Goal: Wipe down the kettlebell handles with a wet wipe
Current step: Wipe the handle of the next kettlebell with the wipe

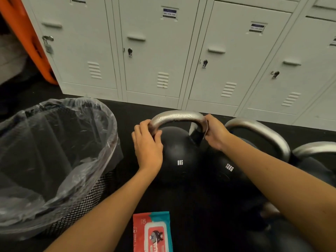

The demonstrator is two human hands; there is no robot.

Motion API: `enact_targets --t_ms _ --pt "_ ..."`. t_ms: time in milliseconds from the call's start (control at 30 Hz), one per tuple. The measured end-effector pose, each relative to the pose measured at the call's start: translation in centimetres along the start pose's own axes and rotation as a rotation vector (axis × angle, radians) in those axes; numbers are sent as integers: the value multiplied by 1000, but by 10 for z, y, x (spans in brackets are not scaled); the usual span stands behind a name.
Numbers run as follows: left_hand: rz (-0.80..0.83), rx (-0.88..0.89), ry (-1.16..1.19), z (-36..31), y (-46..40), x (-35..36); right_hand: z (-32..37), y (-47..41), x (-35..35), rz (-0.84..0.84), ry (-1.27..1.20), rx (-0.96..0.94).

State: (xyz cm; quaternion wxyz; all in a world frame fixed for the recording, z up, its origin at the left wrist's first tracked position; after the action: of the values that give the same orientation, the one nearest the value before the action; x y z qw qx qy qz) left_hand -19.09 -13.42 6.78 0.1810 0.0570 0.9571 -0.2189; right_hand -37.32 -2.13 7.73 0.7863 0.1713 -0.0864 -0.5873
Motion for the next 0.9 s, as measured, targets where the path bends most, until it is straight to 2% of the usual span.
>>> enact_targets --t_ms 167,233,433,500,600,733,900 --pt "14 7 58 6 -3 1 4 -12 1 187 124 32" --pt "11 11 62 6 -3 0 9 -15 5 213 168 33" --pt "-7 44 88 7 -3 -1 34 -19 12 332 356 -66" --pt "-10 44 94 9 -3 0 39 -19 11 387 341 -113" --pt "-18 43 109 9 -3 1 38 -24 -1 402 251 -157" --pt "-29 41 108 10 -2 2 19 -30 -16 388 145 -67" --pt "-30 52 116 11 -3 2 6 -28 -15 338 170 38"
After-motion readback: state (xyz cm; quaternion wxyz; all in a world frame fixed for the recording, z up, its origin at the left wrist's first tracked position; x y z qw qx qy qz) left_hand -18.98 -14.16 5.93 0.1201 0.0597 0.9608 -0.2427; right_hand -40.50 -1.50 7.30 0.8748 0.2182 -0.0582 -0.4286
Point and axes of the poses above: each hand's wrist, its own y-axis away from the middle knuckle, its own x-axis out of the palm, z = x × y, the point moved 4 cm from there along -y, towards the middle knuckle, and after that the axes turned 13 degrees about -z, right-handed, at the moved point
